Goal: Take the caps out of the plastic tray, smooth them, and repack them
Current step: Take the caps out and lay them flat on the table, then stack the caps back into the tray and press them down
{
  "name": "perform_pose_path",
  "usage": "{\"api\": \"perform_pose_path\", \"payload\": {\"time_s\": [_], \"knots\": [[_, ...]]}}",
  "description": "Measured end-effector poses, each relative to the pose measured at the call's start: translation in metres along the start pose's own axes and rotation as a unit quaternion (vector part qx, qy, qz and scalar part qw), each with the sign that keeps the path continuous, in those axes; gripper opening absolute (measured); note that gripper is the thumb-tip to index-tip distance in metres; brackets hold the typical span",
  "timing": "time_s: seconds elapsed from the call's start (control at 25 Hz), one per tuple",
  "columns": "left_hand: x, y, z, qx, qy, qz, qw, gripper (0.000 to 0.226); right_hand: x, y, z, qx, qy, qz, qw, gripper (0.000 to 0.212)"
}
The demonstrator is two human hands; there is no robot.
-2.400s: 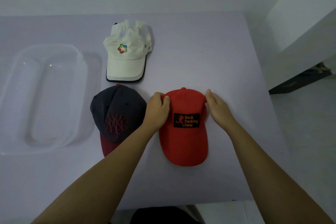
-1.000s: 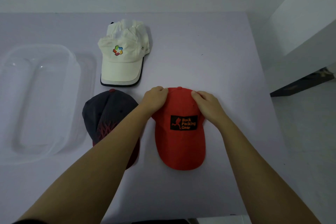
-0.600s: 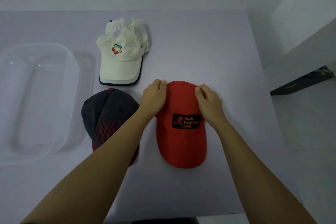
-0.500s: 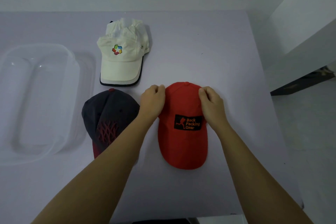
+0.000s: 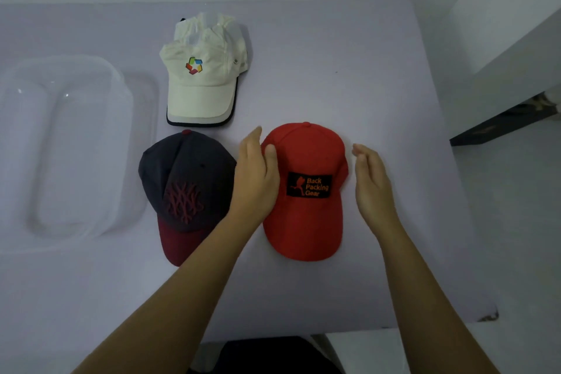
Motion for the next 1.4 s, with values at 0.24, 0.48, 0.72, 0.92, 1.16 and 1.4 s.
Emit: {"api": "perform_pose_path", "payload": {"time_s": [0.24, 0.48, 0.72, 0.92, 1.16, 1.4], "knots": [[-0.071, -0.055, -0.063, -0.051, 0.110, -0.100, 0.988, 0.059, -0.068, -0.054, 0.023, 0.072, -0.027, -0.091, 0.993, 0.054], [-0.068, -0.054, -0.063, -0.042, 0.091, -0.114, 0.988, 0.060, -0.063, -0.065, 0.027, 0.142, -0.029, -0.139, 0.980, 0.057], [-0.054, -0.021, -0.044, 0.010, 0.044, -0.029, 0.999, 0.063, -0.035, -0.021, 0.026, 0.027, -0.018, -0.017, 0.999, 0.044], [-0.030, -0.009, -0.028, 0.104, 0.035, -0.002, 0.994, 0.067, 0.004, -0.030, 0.022, -0.011, -0.056, -0.119, 0.991, 0.047], [-0.033, -0.017, -0.032, 0.102, 0.068, -0.045, 0.991, 0.071, 0.004, -0.040, 0.008, -0.030, -0.053, -0.143, 0.988, 0.039], [-0.032, 0.035, 0.001, 0.033, -0.015, -0.033, 0.999, 0.069, 0.032, -0.032, -0.060, -0.148, 0.132, -0.004, 0.980, 0.046]]}}
Point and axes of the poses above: each hand's wrist, its own x-axis towards the middle knuckle, its own y-axis out of the back of the hand, z = x × y, the point moved 8 cm from there along x, towards the middle knuckle, and after that the axes turned 10 degrees about y, right-handed, at the moved point
